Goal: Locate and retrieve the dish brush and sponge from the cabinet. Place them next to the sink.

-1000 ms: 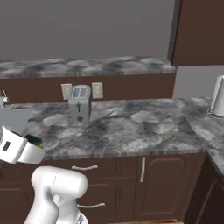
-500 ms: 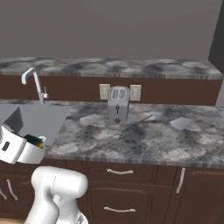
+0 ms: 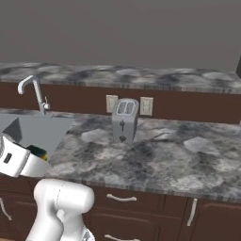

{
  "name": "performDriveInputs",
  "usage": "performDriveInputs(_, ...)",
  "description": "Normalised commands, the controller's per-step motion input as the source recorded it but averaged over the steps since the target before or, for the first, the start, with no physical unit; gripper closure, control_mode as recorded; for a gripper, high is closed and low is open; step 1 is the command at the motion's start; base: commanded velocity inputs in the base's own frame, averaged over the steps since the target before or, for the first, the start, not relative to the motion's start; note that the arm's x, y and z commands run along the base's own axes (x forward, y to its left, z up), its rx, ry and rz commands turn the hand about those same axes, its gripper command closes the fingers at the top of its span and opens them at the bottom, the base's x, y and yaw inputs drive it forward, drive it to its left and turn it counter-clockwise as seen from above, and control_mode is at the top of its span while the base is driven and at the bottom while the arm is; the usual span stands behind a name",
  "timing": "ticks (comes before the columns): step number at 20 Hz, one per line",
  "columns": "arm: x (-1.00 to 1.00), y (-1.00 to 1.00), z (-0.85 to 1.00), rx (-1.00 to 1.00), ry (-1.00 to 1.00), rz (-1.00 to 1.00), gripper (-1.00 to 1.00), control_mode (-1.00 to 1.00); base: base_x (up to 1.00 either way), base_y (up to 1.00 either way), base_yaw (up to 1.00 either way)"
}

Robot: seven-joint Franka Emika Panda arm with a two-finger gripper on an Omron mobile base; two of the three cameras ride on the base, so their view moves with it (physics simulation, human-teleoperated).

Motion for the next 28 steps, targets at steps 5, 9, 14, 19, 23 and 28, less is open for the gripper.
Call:
performDriveInputs(5, 0.0, 0.0, 0.0, 0.0, 0.0, 0.0, 1.0, 1.0, 0.76, 0.0, 0.1)
performDriveInputs(9, 0.0, 0.0, 0.0, 0.0, 0.0, 0.0, 1.0, 1.0, 0.34, 0.33, 0.0)
performDriveInputs(14, 0.0, 0.0, 0.0, 0.0, 0.0, 0.0, 1.0, 1.0, 0.29, 0.33, -0.03)
performDriveInputs(19, 0.0, 0.0, 0.0, 0.0, 0.0, 0.0, 1.0, 1.0, 0.17, 0.13, 0.0)
performDriveInputs(23, 0.0, 0.0, 0.0, 0.0, 0.0, 0.0, 1.0, 1.0, 0.2, 0.06, 0.0)
performDriveInputs(28, 0.64, 0.34, 0.0, 0.0, 0.09, 0.01, 1.0, -1.0, 0.0, 0.0, 0.0)
